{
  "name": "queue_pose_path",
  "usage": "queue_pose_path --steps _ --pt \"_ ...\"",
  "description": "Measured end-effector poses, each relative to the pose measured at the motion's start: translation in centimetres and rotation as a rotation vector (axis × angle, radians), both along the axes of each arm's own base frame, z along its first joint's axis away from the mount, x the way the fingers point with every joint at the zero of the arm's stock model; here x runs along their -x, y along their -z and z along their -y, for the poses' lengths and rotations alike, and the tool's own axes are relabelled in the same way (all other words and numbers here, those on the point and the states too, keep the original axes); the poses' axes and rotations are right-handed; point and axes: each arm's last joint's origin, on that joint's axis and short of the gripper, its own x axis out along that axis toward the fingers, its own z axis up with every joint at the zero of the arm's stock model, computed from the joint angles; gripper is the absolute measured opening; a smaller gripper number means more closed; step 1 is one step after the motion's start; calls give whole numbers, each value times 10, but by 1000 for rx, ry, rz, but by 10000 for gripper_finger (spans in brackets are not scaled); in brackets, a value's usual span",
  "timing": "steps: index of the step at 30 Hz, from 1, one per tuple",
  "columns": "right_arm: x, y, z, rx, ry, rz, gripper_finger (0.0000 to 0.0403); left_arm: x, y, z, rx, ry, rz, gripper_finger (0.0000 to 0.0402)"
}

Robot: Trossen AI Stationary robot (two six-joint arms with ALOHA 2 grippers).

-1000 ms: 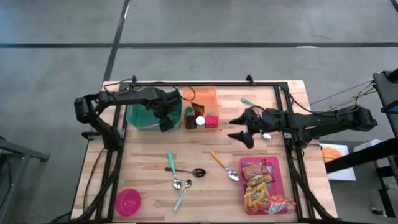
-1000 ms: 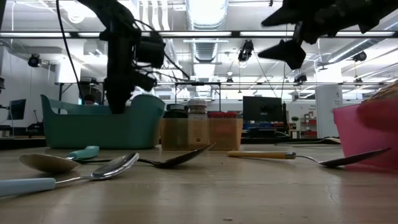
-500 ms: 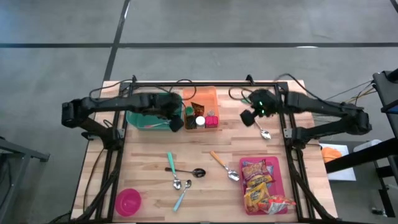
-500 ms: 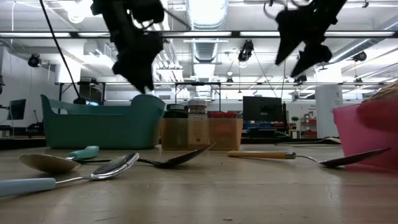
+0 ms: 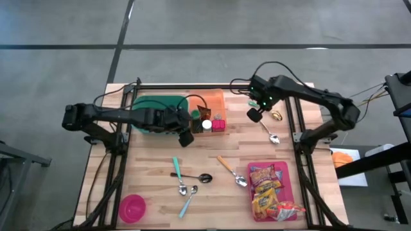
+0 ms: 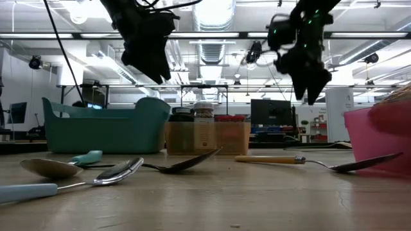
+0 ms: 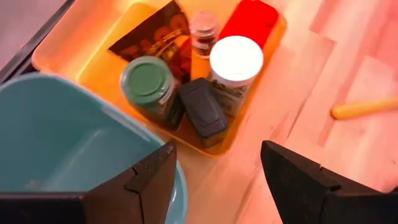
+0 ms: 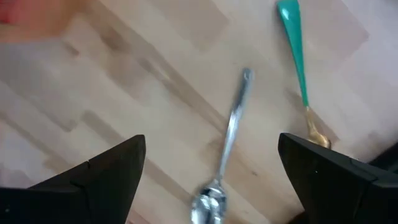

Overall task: Pick & Place Food Item
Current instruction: Put the green spoon into the green bin

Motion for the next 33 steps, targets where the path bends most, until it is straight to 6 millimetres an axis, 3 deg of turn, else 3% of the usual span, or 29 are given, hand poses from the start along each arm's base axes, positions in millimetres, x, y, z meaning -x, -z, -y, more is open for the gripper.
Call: queue_pose_path --steps 8,18,33 --pt "7 28 31 -71 24 -119 364 5 3 0 8 -43 -51 236" --pt "36 44 68 -161 157 -123 364 7 4 0 -4 -21 -81 236" --pt "37 90 86 -307 211 -253 364 7 4 0 -5 -19 -82 236"
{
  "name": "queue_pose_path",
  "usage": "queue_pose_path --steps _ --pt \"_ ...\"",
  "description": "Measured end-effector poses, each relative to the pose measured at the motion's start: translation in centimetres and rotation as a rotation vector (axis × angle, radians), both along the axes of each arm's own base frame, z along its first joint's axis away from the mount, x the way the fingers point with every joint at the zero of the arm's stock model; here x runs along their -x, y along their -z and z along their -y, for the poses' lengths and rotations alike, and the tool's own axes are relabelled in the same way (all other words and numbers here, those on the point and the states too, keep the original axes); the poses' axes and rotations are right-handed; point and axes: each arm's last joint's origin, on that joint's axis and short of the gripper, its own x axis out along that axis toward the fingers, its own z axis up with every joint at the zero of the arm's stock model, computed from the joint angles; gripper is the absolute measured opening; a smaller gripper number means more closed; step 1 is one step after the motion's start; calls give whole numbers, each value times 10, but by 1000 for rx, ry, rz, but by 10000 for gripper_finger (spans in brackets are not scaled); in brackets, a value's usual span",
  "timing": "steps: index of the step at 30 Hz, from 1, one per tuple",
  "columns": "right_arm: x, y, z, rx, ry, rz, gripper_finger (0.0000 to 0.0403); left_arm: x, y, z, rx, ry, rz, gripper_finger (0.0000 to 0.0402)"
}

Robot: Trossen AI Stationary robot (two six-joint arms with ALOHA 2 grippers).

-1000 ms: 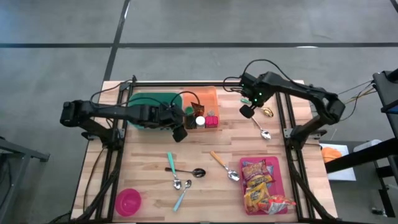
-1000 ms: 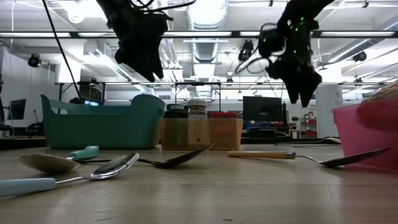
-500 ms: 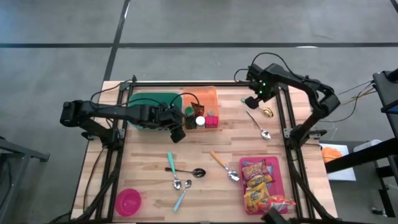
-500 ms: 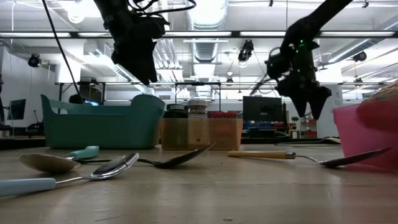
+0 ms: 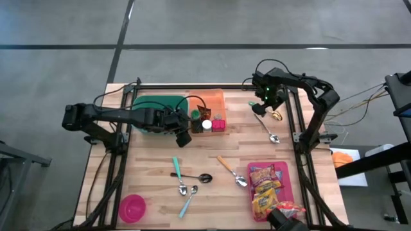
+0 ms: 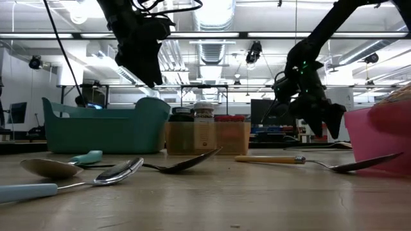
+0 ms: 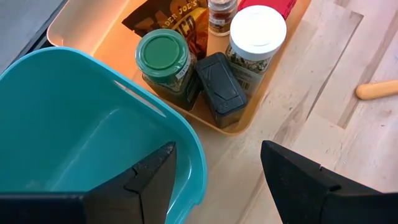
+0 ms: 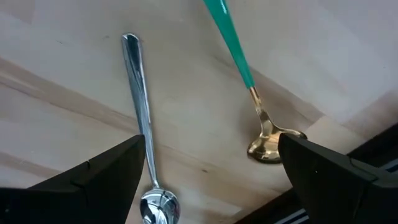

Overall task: Pick & Place Food Item
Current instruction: Put the green spoon into the green bin

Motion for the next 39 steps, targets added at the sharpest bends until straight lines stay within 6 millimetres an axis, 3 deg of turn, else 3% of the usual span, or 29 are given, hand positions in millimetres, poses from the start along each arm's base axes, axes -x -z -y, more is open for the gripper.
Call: queue_pose_path --steps 12,26,30,34,39 --pt "12 0 7 -32 133 -10 363 0 0 0 1 -2 2 236" --pt "10 -3 0 -60 135 -36 363 0 0 0 2 -2 1 236" --pt "3 -16 -14 -54 36 -20 363 0 0 0 2 -2 1 236" --pt "-11 -38 -32 60 -69 49 363 0 0 0 2 -1 1 236" --pt "-29 -47 -39 197 -21 75 363 -1 0 0 2 -3 7 236"
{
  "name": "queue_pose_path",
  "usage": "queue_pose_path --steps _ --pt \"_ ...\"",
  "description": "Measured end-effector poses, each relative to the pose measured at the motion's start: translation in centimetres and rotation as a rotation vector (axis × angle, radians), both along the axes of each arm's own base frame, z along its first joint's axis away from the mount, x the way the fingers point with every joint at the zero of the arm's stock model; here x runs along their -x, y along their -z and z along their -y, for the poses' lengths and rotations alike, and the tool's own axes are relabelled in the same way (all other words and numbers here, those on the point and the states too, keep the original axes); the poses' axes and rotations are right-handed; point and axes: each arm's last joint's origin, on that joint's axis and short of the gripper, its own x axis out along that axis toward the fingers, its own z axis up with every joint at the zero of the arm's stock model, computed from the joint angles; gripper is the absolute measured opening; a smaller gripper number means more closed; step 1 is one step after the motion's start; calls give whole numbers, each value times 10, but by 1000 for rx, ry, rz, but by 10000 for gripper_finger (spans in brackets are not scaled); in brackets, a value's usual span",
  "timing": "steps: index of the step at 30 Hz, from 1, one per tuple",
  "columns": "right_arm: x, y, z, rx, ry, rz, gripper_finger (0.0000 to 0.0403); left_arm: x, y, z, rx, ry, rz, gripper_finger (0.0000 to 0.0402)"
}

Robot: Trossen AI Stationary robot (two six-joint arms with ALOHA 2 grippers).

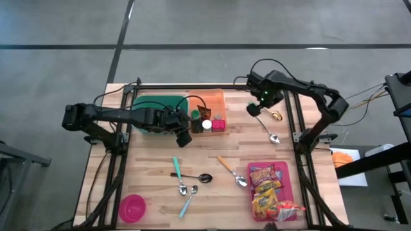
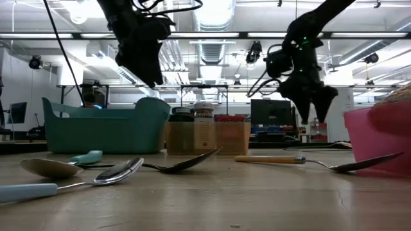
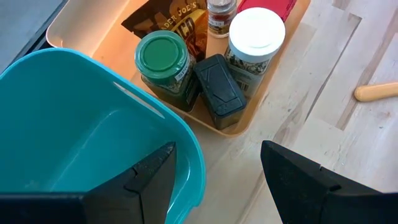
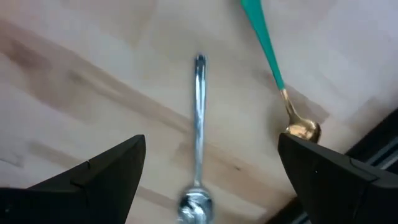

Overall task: Pick & Place Food Item
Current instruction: Put the green spoon into the green bin

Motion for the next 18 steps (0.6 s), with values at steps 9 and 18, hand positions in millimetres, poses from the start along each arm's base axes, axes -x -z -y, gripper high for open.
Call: queue_pose_path --steps 9,18 --pt "-25 -34 32 30 4 110 363 -2 -1 0 -1 0 18 236" --pt "15 -38 50 -115 75 -63 363 -2 -1 0 -3 5 15 236"
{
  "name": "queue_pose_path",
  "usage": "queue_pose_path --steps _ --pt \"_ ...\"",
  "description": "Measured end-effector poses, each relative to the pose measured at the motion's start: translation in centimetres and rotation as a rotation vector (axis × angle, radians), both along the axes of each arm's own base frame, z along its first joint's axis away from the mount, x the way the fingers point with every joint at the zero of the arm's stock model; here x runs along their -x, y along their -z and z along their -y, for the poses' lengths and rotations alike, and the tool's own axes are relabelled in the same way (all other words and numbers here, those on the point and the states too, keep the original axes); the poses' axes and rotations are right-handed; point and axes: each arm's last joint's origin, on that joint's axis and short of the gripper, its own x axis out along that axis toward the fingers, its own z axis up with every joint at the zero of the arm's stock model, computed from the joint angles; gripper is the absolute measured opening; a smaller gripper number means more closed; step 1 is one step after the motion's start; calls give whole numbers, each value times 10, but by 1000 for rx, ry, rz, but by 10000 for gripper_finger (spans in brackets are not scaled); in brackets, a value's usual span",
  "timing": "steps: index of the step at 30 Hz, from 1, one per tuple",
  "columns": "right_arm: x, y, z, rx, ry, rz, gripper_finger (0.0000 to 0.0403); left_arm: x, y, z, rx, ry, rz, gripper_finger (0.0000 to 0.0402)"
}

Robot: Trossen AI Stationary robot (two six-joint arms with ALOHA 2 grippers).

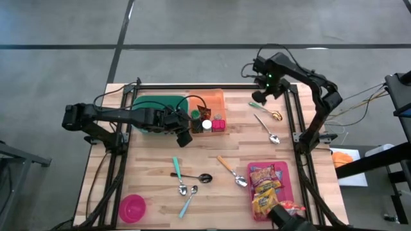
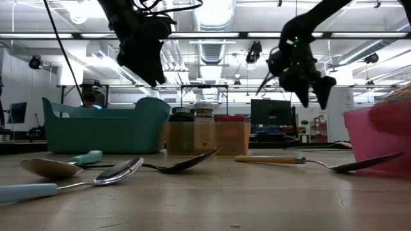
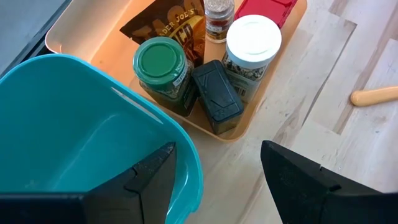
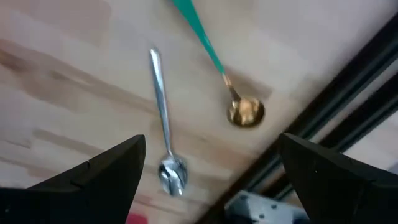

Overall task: Pick & Place Food Item
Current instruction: Put the green spoon into the green bin

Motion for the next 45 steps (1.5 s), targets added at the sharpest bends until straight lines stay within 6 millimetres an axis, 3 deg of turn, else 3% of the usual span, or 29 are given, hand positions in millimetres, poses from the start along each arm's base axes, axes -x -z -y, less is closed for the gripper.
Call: queue_pose_path --steps 9,18,40,45 --pt "9 50 -3 -80 13 -48 363 0 0 0 -6 12 -5 236" --pt "5 79 1 -153 40 -15 363 0 0 0 -7 14 -5 236" --pt "-3 109 9 -271 92 -16 363 0 0 0 -7 14 -5 236" --pt "-4 107 9 -263 96 -17 363 0 0 0 -5 15 -5 236"
